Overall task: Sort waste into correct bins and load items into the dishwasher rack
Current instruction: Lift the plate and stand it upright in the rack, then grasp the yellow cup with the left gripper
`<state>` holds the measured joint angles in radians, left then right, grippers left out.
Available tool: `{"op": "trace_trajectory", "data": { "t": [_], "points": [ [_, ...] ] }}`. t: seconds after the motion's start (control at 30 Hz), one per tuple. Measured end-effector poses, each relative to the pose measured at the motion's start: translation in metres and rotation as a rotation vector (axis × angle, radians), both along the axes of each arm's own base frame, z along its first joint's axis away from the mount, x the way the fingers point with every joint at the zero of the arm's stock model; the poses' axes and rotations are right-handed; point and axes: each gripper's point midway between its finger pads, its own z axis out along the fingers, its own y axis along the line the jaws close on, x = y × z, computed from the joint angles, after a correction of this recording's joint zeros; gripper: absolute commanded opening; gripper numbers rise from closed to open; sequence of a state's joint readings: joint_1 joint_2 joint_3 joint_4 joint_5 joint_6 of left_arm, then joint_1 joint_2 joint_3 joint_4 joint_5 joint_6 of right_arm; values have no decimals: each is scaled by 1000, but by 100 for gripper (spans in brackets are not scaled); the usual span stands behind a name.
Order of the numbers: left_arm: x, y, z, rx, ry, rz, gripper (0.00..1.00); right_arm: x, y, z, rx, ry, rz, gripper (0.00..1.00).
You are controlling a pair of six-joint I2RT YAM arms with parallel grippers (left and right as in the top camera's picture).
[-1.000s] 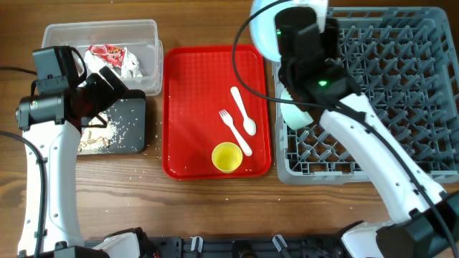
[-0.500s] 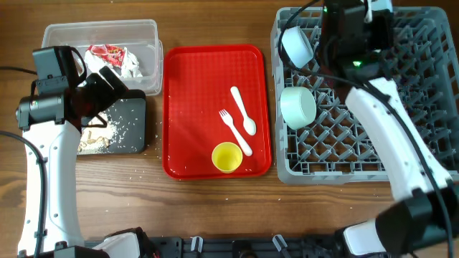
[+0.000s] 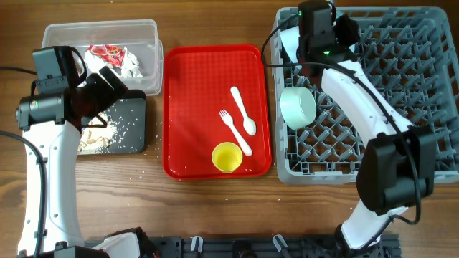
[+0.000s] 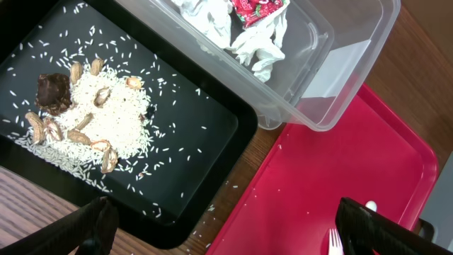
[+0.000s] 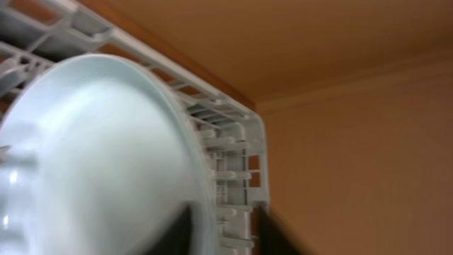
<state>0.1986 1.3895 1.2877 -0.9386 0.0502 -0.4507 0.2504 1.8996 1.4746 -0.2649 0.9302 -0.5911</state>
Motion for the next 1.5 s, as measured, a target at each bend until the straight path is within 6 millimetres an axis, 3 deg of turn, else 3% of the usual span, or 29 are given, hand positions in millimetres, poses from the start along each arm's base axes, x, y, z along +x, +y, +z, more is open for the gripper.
{"op": "trace_trajectory", "data": {
  "t": [0.17, 0.23, 0.37, 0.43, 0.53, 0.67, 0.77, 1.0, 1.17, 1.3, 1.5],
  "points": [
    [0, 0, 0, 0, 0, 0, 100, 6, 14, -16, 138, -21, 39, 78],
    [0, 0, 0, 0, 0, 0, 100, 6, 20, -13, 193, -42, 57, 83],
    [0, 0, 0, 0, 0, 0, 100, -12, 31, 36, 330, -126, 117, 91],
    [0, 0, 0, 0, 0, 0, 100, -33, 41, 75, 463, -191, 179, 100],
    [0, 0, 0, 0, 0, 0, 100, -67, 71, 112, 712, -213, 315, 100],
    [0, 0, 0, 0, 1, 0, 100, -95, 127, 107, 1020, -69, 489, 100],
    [0, 0, 0, 0, 0, 0, 100, -101, 151, 101, 1189, -7, 506, 100],
    [11, -2, 7, -9, -52, -10, 100, -111, 161, 91, 1306, 60, 454, 100],
    [6, -25, 4, -126, -36, -73, 100, -114, 161, 87, 1340, 70, 410, 100],
    [-6, -48, 0, -223, 10, -128, 94, -124, 150, 90, 1351, 64, 352, 100],
    [-34, -154, -25, -270, 127, -447, 93, -138, 134, 103, 1339, 14, 303, 100]
  ]
}}
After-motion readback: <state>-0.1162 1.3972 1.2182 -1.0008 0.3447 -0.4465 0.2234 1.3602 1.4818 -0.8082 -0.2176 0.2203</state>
